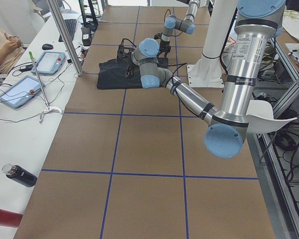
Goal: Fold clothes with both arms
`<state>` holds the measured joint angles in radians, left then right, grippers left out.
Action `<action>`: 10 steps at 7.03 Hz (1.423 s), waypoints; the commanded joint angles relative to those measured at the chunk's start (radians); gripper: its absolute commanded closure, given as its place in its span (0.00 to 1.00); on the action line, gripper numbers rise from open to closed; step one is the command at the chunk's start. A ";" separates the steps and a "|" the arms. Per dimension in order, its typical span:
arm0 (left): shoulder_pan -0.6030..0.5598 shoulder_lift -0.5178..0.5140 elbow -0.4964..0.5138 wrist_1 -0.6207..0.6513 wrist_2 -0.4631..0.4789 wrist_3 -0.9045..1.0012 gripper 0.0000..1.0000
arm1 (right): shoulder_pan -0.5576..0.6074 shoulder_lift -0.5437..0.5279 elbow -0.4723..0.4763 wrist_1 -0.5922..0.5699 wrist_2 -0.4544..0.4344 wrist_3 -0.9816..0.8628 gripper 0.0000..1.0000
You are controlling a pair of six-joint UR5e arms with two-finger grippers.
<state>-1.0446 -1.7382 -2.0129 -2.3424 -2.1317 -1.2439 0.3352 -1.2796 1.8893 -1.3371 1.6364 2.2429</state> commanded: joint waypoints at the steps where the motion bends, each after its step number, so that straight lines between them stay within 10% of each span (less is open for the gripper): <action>1: 0.000 0.000 -0.001 0.000 -0.001 0.000 0.00 | -0.018 -0.003 -0.003 0.000 0.000 0.000 0.08; 4: 0.000 0.008 -0.001 -0.002 -0.001 0.000 0.00 | -0.021 0.000 -0.024 0.001 0.000 -0.006 0.34; 5: 0.000 0.009 -0.003 -0.002 -0.001 0.000 0.00 | -0.021 0.000 -0.024 0.001 0.000 -0.008 0.53; 6: -0.002 0.011 -0.004 -0.002 0.001 0.000 0.00 | -0.015 0.002 -0.021 0.001 0.002 -0.006 0.92; 10: -0.002 0.012 -0.004 -0.002 -0.001 -0.002 0.00 | 0.007 -0.003 0.007 0.003 0.072 -0.065 1.00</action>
<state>-1.0462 -1.7258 -2.0167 -2.3439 -2.1317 -1.2444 0.3392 -1.2790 1.8840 -1.3346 1.6966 2.1814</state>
